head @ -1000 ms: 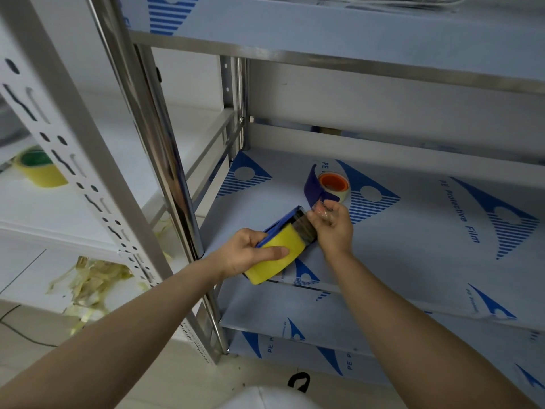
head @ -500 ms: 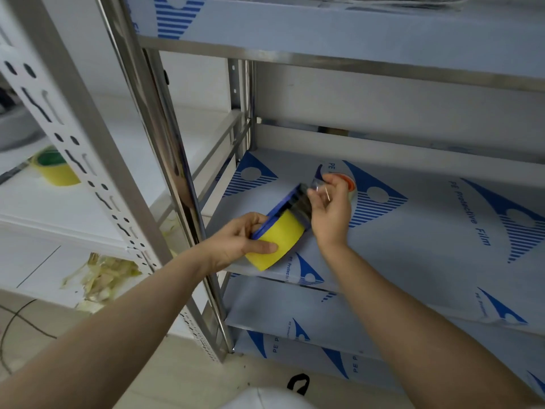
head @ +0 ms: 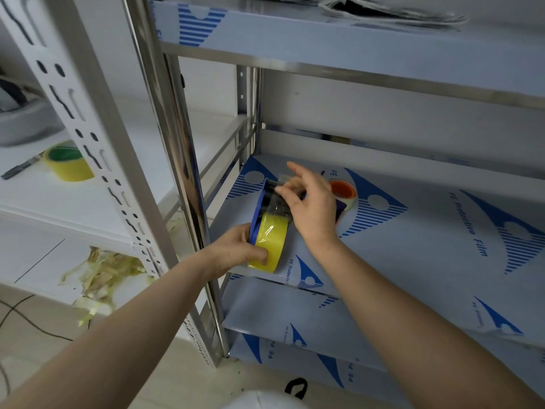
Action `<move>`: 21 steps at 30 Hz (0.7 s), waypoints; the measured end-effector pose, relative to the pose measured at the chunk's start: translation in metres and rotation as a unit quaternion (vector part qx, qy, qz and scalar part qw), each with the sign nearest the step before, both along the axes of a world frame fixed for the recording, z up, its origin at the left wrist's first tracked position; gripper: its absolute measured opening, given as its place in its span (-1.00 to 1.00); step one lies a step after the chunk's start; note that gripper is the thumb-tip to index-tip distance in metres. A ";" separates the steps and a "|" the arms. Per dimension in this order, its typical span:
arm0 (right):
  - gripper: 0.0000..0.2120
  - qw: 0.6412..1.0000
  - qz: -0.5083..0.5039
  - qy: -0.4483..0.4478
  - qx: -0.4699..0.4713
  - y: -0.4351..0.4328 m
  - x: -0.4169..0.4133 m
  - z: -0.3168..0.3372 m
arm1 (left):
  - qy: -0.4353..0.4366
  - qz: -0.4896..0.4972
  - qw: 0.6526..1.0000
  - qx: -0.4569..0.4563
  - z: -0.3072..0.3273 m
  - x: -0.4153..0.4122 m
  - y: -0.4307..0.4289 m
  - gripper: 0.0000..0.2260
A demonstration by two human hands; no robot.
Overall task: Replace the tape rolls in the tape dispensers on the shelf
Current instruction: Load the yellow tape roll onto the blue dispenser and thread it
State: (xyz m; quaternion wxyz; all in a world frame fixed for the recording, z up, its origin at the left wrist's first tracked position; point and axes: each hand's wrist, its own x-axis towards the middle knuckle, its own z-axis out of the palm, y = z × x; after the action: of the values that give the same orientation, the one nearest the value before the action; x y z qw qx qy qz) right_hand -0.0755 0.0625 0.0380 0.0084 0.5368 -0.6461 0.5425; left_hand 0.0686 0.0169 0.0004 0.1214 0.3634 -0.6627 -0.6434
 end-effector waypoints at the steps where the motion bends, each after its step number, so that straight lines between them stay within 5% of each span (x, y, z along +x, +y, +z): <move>1: -0.72 1.000 -0.010 0.016 -0.015 0.003 0.001 -0.002 | 0.005 0.008 1.000 0.005 -0.003 0.003 0.001 -0.66; 5: -0.91 0.999 0.030 -0.023 -0.008 0.013 0.003 -0.006 | 0.017 0.014 0.999 0.027 -0.009 0.005 0.006 -0.49; 12: -0.94 0.999 0.014 0.031 -0.013 0.018 0.004 0.003 | 0.072 0.095 0.991 0.056 -0.012 -0.004 0.010 -0.72; 16: -0.91 0.992 0.072 -0.101 0.001 0.023 0.002 0.012 | 0.093 0.160 0.980 0.073 -0.012 -0.009 0.005 -0.58; 21: -0.77 0.957 0.114 -0.258 0.069 0.035 -0.011 0.023 | 0.092 0.165 0.979 0.079 -0.011 -0.010 0.008 -0.65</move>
State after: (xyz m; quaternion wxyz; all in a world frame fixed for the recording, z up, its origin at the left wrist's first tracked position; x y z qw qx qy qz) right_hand -0.0867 0.0973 0.0606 -0.2575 0.4482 -0.5964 0.6140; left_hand 0.0587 0.0252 -0.0102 0.2568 0.4156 -0.5265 -0.6957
